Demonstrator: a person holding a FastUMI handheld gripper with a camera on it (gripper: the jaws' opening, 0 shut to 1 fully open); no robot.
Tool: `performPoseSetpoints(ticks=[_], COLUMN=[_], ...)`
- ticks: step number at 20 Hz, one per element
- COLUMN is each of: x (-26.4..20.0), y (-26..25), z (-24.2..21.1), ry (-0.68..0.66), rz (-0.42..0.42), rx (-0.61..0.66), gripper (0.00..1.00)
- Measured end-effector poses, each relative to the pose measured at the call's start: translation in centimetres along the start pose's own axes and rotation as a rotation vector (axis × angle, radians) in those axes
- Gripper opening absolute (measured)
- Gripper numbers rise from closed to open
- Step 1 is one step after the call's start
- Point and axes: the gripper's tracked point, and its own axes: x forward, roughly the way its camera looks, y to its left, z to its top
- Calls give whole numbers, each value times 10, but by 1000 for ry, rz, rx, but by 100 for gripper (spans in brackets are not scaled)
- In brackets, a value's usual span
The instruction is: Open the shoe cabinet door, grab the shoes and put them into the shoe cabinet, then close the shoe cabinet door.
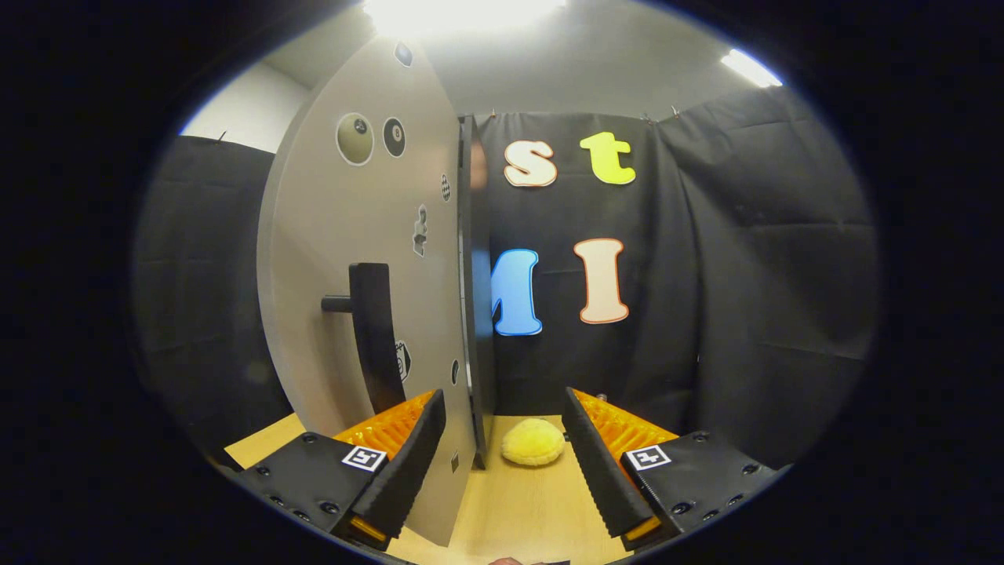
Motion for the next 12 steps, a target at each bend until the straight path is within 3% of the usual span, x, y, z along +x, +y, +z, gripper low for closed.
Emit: performPoseSetpoints(ticks=[5,12], x=[-7,13], y=[52,153], z=[-1,0], ry=[11,13], rz=[-57,-13], rx=[-13,-56], gripper=[95,95])
